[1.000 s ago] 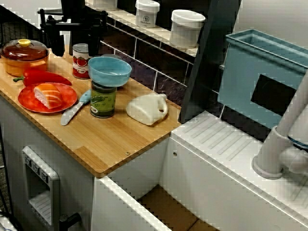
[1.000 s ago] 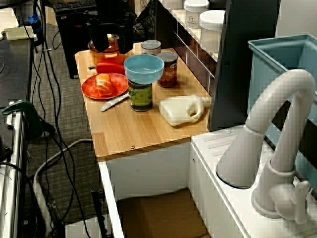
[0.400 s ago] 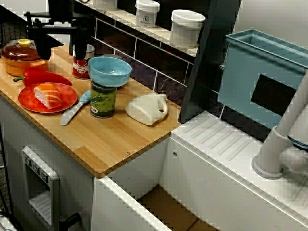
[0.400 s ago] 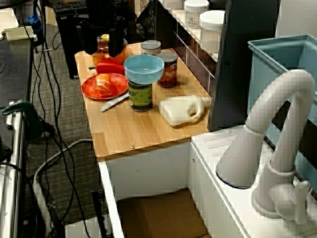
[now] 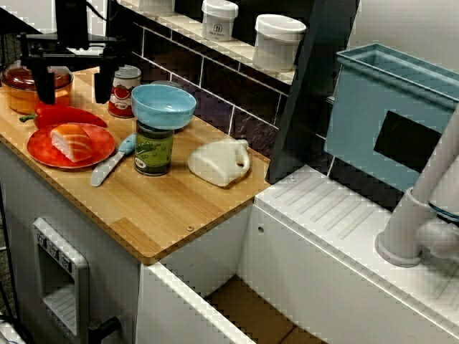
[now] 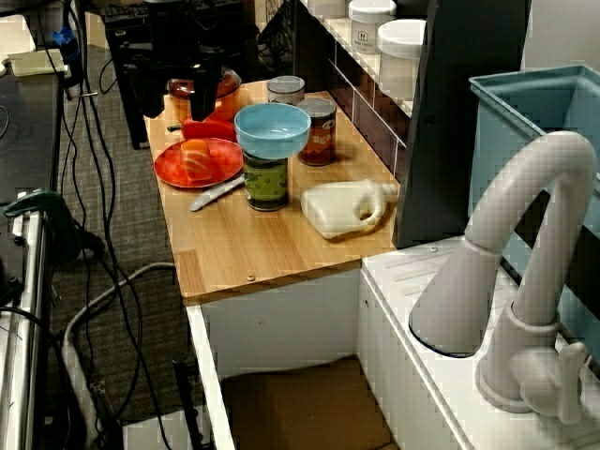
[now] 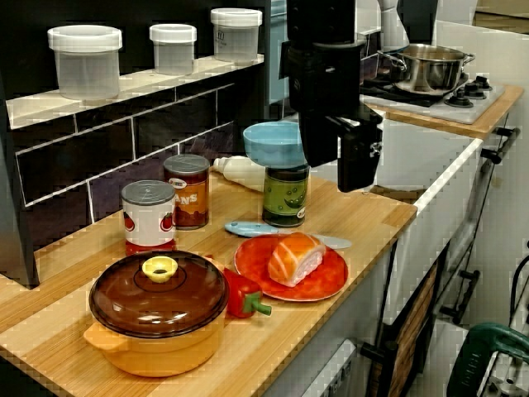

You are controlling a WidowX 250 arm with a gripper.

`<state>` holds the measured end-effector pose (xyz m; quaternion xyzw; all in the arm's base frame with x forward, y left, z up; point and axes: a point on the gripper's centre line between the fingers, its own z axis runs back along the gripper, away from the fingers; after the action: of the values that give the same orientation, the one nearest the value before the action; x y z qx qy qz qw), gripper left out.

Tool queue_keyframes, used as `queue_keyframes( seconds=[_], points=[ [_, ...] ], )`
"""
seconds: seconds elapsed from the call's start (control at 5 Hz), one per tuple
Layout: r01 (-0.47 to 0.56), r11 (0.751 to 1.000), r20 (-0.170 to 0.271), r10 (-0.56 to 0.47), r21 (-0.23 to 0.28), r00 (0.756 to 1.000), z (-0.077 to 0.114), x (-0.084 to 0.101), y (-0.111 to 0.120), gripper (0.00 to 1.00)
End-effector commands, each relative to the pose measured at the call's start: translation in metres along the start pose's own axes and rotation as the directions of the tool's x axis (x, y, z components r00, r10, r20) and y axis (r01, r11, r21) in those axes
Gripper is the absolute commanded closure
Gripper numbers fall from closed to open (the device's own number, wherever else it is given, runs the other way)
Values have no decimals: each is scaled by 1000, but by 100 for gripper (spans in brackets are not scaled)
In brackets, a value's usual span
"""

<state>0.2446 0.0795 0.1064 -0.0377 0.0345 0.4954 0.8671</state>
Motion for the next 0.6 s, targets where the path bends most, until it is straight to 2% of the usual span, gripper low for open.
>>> queue_keyframes(
  seconds=[0.0, 0.2, 0.4],
  points=[
    [-113, 993, 70, 116, -43, 991, -4, 3, 3, 0],
    [-132, 990, 105, 137, -58, 985, -7, 8, 3, 0],
    [-144, 987, 114, 152, -73, 982, -6, 15, 5, 0]
  ],
)
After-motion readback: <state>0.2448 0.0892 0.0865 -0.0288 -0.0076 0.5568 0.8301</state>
